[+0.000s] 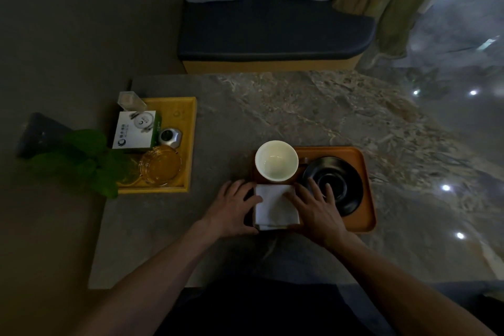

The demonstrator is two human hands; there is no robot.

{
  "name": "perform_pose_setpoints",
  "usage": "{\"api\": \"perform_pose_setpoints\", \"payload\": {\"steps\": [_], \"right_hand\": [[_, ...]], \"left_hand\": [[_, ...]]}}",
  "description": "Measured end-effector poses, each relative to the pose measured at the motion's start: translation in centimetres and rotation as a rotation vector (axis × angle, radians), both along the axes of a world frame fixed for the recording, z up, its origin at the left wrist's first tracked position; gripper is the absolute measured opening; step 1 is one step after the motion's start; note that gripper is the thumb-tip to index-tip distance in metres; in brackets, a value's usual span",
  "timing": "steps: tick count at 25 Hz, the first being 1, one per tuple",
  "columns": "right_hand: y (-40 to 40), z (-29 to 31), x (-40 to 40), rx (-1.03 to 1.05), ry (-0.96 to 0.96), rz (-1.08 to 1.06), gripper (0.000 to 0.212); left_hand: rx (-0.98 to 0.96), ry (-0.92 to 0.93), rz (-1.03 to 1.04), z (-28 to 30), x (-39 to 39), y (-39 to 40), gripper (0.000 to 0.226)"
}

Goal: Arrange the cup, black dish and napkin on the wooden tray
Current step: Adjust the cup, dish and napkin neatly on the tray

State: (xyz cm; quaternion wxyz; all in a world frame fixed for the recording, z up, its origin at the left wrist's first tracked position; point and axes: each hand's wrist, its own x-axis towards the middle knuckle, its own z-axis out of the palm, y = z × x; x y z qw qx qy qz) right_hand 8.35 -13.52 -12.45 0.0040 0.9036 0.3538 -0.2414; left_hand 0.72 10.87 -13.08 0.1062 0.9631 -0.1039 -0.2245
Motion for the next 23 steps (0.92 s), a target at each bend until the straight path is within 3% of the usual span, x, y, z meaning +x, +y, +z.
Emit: {"api": "perform_pose_setpoints", "payload": {"steps": [9, 23], "right_hand": [[0.14, -0.03, 0.34, -0.007, -0.024, 0.026, 0.094], [0.1, 0.07, 0.75, -0.009, -0.075, 0.053, 0.089]], "left_hand": [[-0.007, -0.063, 0.006, -0.41, 0.23, -0.27, 0.072], [-0.017, -0.012, 0.058, 0.02, 0.59, -0.51, 0.08]]}}
